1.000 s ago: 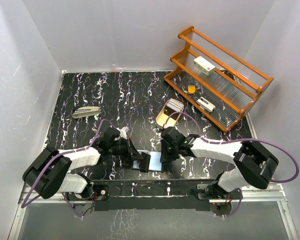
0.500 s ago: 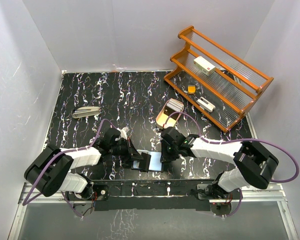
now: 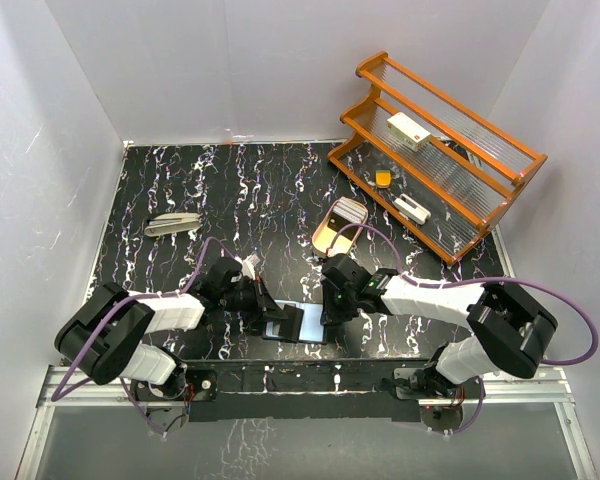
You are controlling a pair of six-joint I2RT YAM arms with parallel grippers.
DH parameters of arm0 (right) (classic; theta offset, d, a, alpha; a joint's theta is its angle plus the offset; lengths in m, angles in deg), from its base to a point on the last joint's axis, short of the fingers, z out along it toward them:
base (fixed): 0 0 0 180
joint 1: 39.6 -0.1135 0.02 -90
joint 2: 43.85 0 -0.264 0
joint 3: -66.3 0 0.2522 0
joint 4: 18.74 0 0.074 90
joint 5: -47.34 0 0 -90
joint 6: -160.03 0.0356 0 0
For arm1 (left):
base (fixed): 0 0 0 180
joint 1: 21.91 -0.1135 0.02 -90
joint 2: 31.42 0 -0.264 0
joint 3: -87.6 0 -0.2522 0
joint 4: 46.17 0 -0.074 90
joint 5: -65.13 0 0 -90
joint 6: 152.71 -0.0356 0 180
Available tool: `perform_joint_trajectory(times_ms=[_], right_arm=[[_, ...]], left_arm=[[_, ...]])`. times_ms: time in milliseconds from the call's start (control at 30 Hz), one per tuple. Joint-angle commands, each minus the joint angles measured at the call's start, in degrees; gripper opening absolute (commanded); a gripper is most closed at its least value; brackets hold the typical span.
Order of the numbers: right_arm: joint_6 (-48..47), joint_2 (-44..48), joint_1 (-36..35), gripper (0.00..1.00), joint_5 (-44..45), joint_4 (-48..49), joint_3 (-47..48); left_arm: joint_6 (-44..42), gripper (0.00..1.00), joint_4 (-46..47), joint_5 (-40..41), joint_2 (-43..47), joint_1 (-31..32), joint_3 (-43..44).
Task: Put the credit cards into the card holder
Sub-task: Insert the credit card into the card holder.
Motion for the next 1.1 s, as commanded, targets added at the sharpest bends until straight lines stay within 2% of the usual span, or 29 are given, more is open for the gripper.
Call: perform_joint_trajectory(times_ms=[0,200,367,633,1067], right_arm=[[-0.3,0.0,-0.3,0.09,3.3,0.9,0.1],[-0.1,0.3,-0.3,0.09,3.6,0.8,0.1],[-0.2,0.4,-0.3,0.09,3.7,0.7,0.0],[0.0,0.8,-0.3,0.09,3.9,0.7,-0.1],[0.2,0.8,-0.3,0.09,3.7,0.9,-0.2]], left_arm=[[-1.5,0.0,-0.4,1.2,-0.6,0.2,-0.7],[-1.4,0.0,-1.5,2.6,0.2,0.2,-0.5],[-3.4,0.0,-8.4,5.7,1.3,0.2,1.6],[-2.9,0.0,-10.2,5.2,1.5,0.2,2.6],[-2.6,0.0,-5.2,4.9,-1.5,0.5,3.0]])
